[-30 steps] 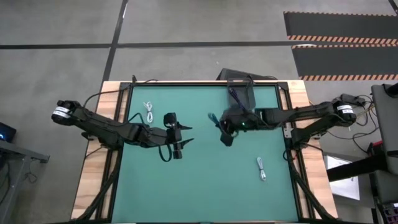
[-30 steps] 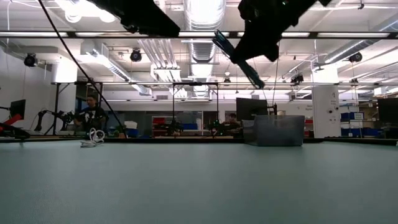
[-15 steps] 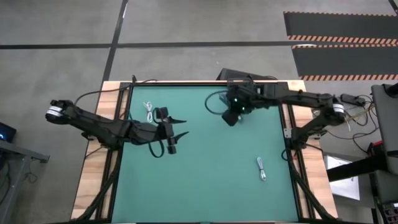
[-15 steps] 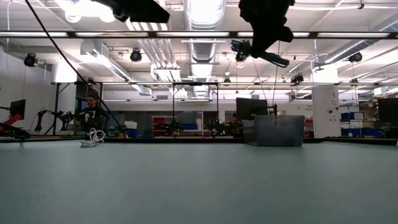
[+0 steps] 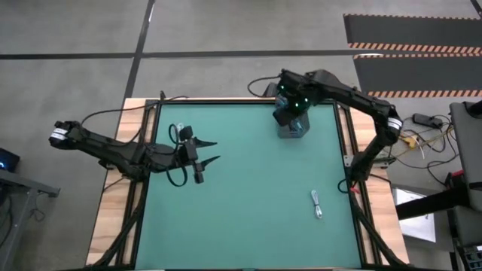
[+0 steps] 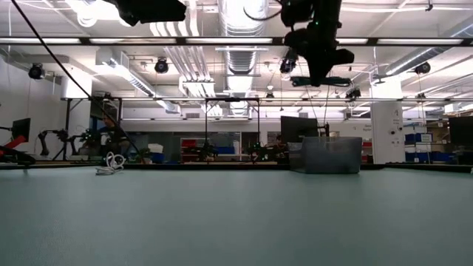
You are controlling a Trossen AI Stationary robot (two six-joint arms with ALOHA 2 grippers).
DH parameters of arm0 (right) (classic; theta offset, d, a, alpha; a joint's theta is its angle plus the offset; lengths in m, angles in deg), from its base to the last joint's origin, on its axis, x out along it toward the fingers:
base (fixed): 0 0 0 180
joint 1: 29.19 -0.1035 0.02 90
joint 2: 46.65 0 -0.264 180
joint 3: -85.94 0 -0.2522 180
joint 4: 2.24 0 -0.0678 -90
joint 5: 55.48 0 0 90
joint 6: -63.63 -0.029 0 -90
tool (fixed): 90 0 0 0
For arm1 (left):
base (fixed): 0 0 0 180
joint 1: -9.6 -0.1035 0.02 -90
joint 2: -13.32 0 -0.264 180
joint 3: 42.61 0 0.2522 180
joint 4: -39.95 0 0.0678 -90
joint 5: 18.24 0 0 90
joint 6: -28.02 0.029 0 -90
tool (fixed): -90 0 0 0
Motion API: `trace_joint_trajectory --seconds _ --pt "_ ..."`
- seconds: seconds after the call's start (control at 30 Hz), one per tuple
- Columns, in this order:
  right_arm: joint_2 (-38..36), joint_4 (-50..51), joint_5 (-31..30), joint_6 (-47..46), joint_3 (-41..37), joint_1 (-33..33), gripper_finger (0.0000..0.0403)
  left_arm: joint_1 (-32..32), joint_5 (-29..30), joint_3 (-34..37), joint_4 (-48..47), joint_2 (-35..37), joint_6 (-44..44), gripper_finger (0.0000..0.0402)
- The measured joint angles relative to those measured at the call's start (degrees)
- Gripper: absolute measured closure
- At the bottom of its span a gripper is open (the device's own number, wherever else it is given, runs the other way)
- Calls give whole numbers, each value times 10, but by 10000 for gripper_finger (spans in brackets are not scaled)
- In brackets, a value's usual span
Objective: Pick and place USB-C Cables
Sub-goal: Put the blue charger cable into the black bin
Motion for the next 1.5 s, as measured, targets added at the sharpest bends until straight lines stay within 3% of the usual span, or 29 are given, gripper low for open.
trace_joint_trajectory --seconds 0.47,0.8,1.07,1.5 --pt "114 75 21 20 84 94 375 0 -2 12 1 14 -2 212" --pt "198 91 21 58 157 123 375 8 -3 13 0 15 0 212" --pt "232 100 19 62 160 128 375 13 -3 13 -6 24 0 212" --pt "257 95 -34 66 158 139 375 15 -4 13 -6 26 0 212"
